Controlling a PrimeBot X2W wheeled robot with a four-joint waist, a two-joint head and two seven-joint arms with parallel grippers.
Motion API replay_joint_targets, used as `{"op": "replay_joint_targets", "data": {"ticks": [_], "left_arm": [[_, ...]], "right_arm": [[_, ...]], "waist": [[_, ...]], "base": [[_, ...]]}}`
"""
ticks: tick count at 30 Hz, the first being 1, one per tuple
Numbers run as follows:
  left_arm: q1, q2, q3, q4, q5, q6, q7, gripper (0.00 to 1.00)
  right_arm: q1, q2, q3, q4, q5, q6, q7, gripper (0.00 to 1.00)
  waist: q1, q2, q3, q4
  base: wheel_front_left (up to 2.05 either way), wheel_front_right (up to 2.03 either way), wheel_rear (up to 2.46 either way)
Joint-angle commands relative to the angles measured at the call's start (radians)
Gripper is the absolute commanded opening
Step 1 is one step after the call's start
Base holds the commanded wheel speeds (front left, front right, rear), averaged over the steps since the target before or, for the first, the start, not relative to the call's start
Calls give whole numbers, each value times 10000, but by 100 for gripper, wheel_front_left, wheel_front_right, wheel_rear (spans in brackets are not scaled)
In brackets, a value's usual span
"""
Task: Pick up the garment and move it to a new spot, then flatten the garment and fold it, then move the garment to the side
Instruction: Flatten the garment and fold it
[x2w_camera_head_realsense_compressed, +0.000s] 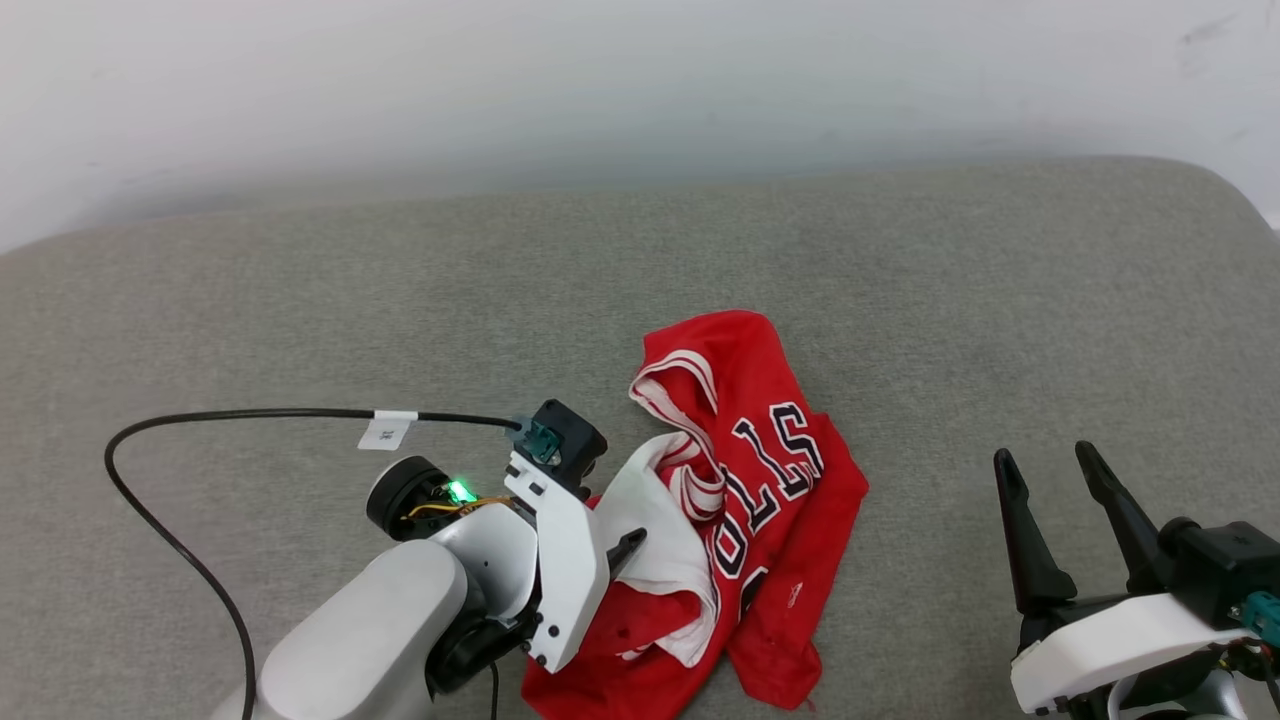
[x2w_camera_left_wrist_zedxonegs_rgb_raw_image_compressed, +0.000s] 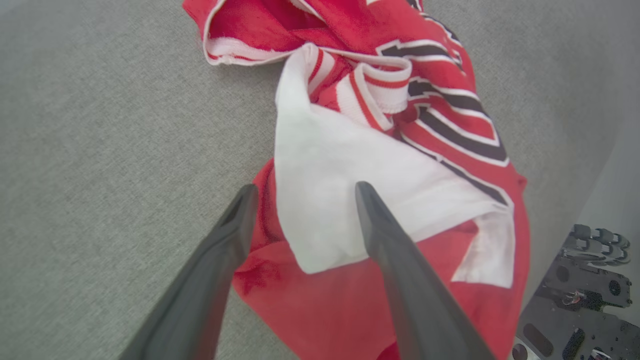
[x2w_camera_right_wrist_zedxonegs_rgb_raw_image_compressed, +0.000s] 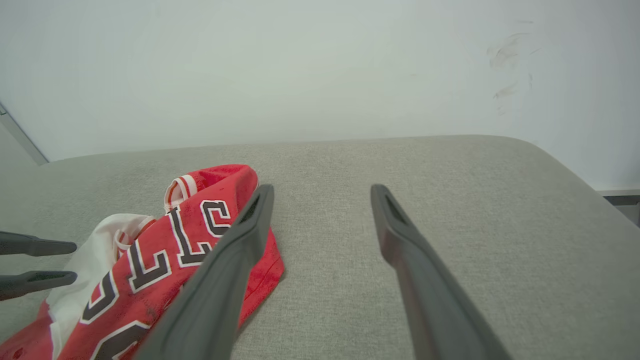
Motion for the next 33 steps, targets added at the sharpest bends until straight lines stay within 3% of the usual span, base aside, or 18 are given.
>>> {"op": "replay_joint_targets", "data": {"ticks": [1,3,4,5,7,13,17,21,26,30,33], "left_arm": [[-112,-16,-52,69,-96,-55,55,100],[-179,13,-154,246,-295,-107,233,100],[-208,19,-200,294,-343,-141,273,91],[-255,19,-220,326,-432,-147,274,46],[-272,-34,-241,378,-658,-176,226,0],[-497,169,-29,151,-360,12,-622,0],[-124,464,621,-361,-444,675,-1339,0],[545,1096,1428,-792,-663,1633,-1741,0],[1921,1537,2405,-877,-1468,2563,-2117,0],[2735,1486,2828,-178,-2025,2709,-2526,0],[3013,1281,2852,460,-2287,2587,-2652,0]], "right_arm": [[-85,16,-20,65,86,-5,-58,100],[-127,18,-20,126,142,-3,-111,100],[-140,18,-21,165,162,-5,-153,100],[-145,18,-16,192,176,-3,-168,100],[-168,18,-24,250,190,-3,-188,100],[-140,18,-171,340,196,-5,-263,100],[-93,15,-237,340,169,-5,-252,100],[-28,18,-259,339,104,-3,-209,100],[42,16,-263,300,50,-3,-120,100],[48,15,-202,279,60,-5,-98,100],[37,16,-134,267,-1,-3,-49,100]], "waist": [[0,0,96,-121],[0,0,159,-199],[0,0,181,-225],[0,0,203,-246],[0,0,236,-265],[0,0,183,-82],[0,0,58,111],[0,0,-22,331],[0,0,-123,550],[0,0,-100,594],[0,0,-74,582]], "base": [[0,0,0],[0,0,0],[0,0,0],[0,0,0],[0,0,0],[0,0,0],[0,0,0],[0,0,0],[0,0,0],[0,0,0],[0,0,0]]}}
